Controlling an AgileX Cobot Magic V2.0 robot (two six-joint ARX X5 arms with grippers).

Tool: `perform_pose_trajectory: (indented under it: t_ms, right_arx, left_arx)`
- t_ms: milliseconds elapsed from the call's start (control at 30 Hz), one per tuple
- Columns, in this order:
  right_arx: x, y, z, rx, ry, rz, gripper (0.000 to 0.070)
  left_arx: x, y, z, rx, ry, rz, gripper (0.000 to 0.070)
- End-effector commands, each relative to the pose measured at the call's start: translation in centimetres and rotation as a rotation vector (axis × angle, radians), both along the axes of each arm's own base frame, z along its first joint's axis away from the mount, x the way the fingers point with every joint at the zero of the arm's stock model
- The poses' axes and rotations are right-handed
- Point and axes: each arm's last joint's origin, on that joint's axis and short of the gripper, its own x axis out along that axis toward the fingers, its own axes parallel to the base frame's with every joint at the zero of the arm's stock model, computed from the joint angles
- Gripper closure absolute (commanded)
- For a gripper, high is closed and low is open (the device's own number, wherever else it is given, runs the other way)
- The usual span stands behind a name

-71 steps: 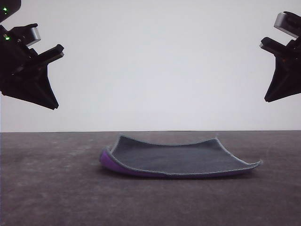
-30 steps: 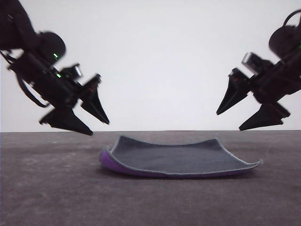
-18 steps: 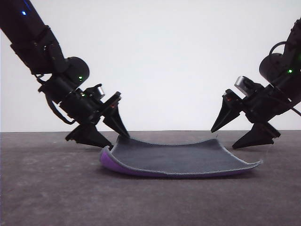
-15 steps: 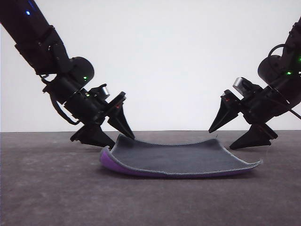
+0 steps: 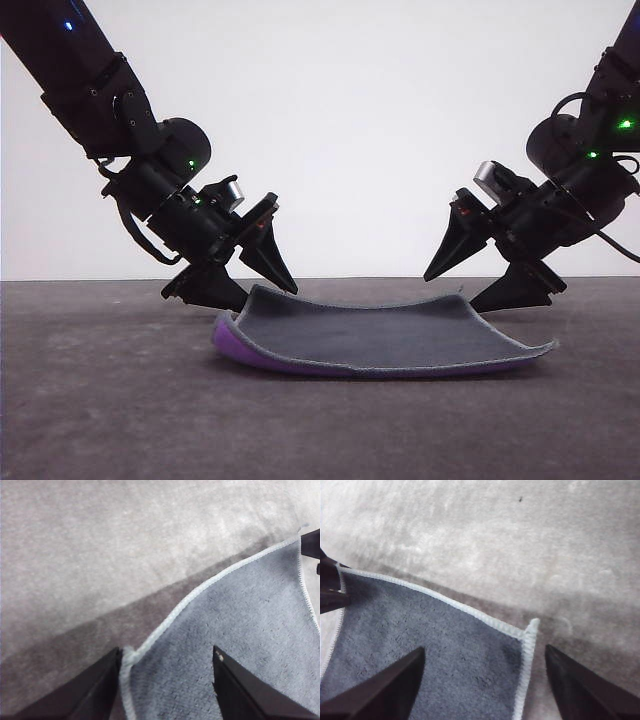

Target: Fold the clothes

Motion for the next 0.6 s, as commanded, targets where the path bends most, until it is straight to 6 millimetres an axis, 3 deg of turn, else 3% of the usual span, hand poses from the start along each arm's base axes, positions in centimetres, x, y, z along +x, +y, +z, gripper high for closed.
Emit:
perform_pose_trajectory:
  t_ms: [0, 100, 267, 333, 367, 500, 567]
  right_arx:
    - [0.56, 0.05, -0.48, 0.006, 0.006, -0.005, 0.0251]
    - [0.56, 0.05, -0.48, 0.006, 0.006, -0.005, 0.0303]
    - [0.59, 0.08, -0.52, 0.006, 0.004, -0.004, 0.0323]
    - [0.59, 0.08, -0.52, 0.006, 0.003, -0.004, 0.0383]
    - [0.6, 0.08, -0.51, 0.006, 0.002, -0.004, 0.0432]
    - [0.65, 0.08, -0.48, 0.005, -0.005, -0.006, 0.0603]
    - [0.66, 0.07, -0.49, 0.001, -0.005, -0.01, 0.0645]
  left_arx:
    - [0.5, -0.36, -0.68, -0.007, 0.001, -0.008, 0.0348]
    - [0.51, -0.38, -0.67, -0.007, 0.0, -0.008, 0.0348]
    - [0.53, -0.39, -0.66, -0.008, -0.002, -0.008, 0.0349]
    - [0.52, -0.39, -0.67, -0.008, -0.002, -0.008, 0.0366]
    - [0.52, -0.38, -0.67, -0.008, -0.001, -0.008, 0.0409]
    - [0.54, -0.41, -0.64, -0.008, -0.005, -0.008, 0.0693]
    - [0.56, -0.41, -0.63, -0.008, -0.009, -0.007, 0.07]
